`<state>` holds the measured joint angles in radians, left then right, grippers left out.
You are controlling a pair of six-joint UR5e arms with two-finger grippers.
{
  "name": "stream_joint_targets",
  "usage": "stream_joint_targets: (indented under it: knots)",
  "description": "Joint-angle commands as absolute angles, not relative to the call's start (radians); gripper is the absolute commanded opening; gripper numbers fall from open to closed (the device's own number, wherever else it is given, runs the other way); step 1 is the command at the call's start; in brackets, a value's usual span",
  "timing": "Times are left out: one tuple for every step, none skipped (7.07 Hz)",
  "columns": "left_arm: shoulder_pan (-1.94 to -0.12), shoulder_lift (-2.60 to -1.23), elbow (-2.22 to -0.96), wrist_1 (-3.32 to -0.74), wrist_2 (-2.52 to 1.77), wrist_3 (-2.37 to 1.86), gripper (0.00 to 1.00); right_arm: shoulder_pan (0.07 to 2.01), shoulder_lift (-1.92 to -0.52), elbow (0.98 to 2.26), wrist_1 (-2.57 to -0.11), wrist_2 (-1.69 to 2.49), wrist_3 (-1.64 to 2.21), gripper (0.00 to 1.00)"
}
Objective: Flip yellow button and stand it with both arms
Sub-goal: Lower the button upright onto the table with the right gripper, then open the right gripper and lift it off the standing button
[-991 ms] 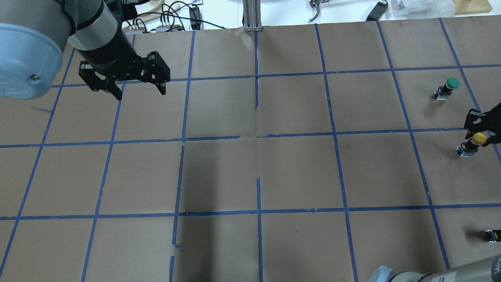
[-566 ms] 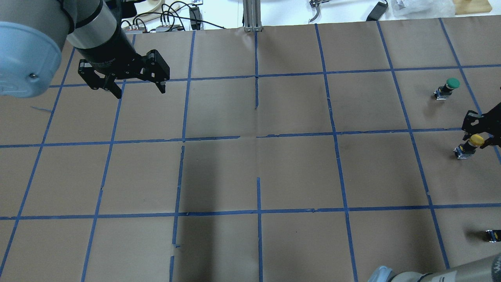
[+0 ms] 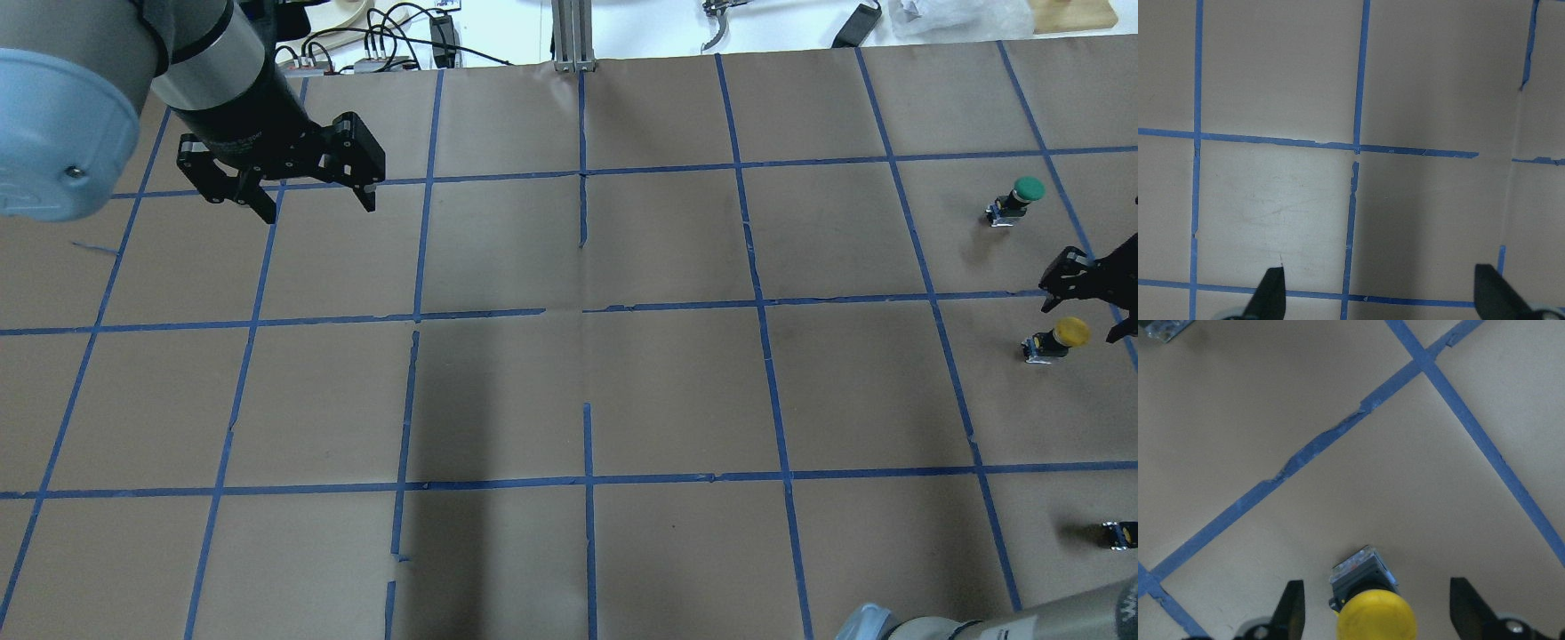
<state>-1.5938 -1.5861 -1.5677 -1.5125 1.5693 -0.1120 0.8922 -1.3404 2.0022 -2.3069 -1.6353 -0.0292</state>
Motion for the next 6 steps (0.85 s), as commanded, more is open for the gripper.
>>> stream_joint_targets:
  knots:
    - [-1.592, -1.586, -1.568, -1.513, 1.569, -0.112, 1.0, 0.9, -1.421, 1.988, -2.202, -1.632, -0.125, 0.99]
    - [-1.594, -1.586, -1.568, -1.513, 1.569, -0.112, 1.0, 0.914, -1.487, 1.941, -2.048, -1.629, -0.142, 1.0]
    - [-1.592, -1.586, -1.568, -1.513, 1.569, -0.112, 1.0, 0.954, -1.527, 1.866, -1.882, -1.623, -0.141, 1.0]
    - [-1.592, -1.586, -1.568, -1.513, 1.569, -0.112, 1.0, 1.013, -1.549, 1.776, -1.714, -1.626, -0.132, 1.0]
    - [-1.592, -1.588, -1.562, -1.513, 1.569, -0.112, 1.0, 1.087, -1.569, 1.682, -1.548, -1.625, -0.124, 1.0]
    - [-1.592, -1.588, -1.563, -1.513, 1.568, -0.112, 1.0, 1.173, -1.628, 1.627, -1.443, -1.621, -0.124, 1.0]
